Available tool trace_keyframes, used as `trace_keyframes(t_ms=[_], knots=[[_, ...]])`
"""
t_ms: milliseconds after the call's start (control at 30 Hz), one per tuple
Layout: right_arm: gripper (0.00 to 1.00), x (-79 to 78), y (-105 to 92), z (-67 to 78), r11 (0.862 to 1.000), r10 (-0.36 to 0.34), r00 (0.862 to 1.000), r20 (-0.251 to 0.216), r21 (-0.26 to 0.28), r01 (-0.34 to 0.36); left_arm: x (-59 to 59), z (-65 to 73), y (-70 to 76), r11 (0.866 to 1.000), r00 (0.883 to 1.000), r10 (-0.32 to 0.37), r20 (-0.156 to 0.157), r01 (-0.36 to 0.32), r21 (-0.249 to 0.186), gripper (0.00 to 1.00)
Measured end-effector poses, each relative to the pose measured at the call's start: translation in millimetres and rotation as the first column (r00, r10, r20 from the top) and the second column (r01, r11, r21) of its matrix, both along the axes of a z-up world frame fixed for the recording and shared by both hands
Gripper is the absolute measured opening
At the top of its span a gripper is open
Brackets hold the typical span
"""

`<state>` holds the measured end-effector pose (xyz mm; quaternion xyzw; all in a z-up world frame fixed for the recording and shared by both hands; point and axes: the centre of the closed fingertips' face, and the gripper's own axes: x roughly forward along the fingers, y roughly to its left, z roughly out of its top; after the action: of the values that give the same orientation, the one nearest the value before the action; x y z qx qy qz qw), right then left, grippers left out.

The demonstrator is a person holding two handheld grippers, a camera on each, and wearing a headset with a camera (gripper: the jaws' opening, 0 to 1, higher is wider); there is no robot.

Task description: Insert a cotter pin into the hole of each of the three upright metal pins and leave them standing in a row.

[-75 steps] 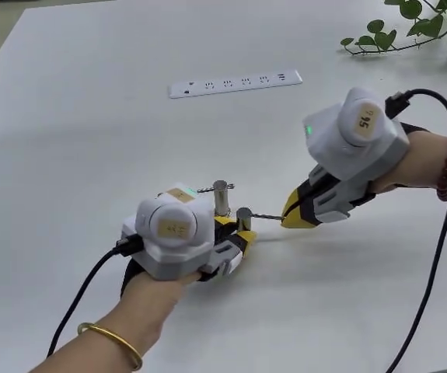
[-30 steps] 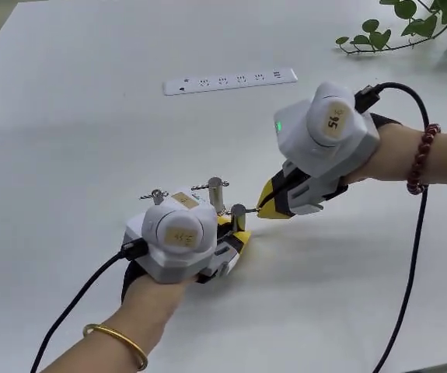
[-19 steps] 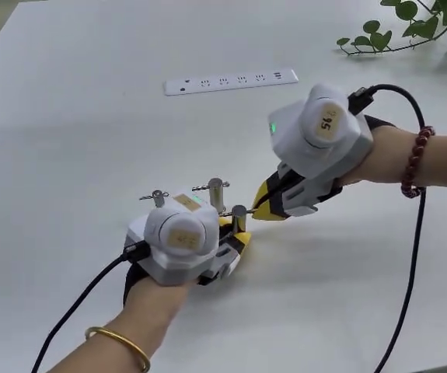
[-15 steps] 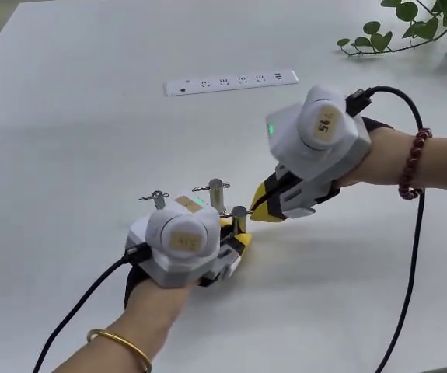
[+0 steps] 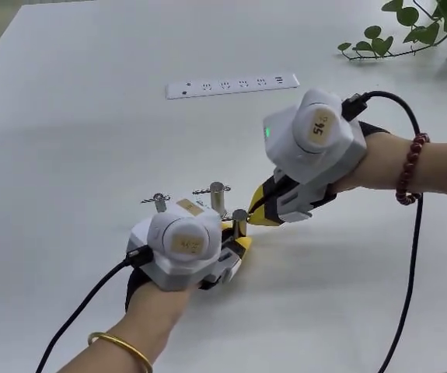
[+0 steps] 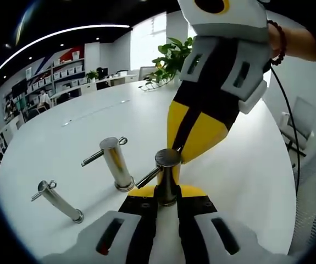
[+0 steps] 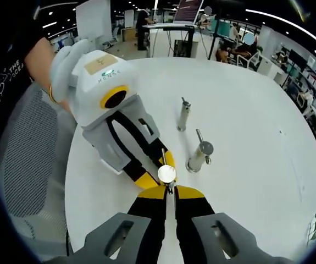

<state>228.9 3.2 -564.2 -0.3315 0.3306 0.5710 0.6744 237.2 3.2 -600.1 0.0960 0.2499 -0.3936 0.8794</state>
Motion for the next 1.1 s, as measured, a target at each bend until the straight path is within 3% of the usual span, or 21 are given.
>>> trace_keyframes(t_ms=[367,1000,1100], knots=[[0.01,-2.0,-2.2,2.2,1.0,-0.025,0.999,-0.027,0.006,0.025,-0.6,-1.8,0.3,1.0,1.0,-0.003,-0.001,0.003,0.014,0.11],[0.0,-0.9,1.8,1.1,1.0,-0.016,1.0,-0.017,0.009,0.016,0.2,-3.5,2.0,1.0,1.0,0.011,-0.012,-0.011,0.017,0.13],[0.06,-0.8,2.0,1.1,0.999,-0.031,0.999,-0.027,0.012,0.031,0.7,-3.9,3.2,1.0,1.0,0.018,-0.016,-0.017,0.018,0.18]])
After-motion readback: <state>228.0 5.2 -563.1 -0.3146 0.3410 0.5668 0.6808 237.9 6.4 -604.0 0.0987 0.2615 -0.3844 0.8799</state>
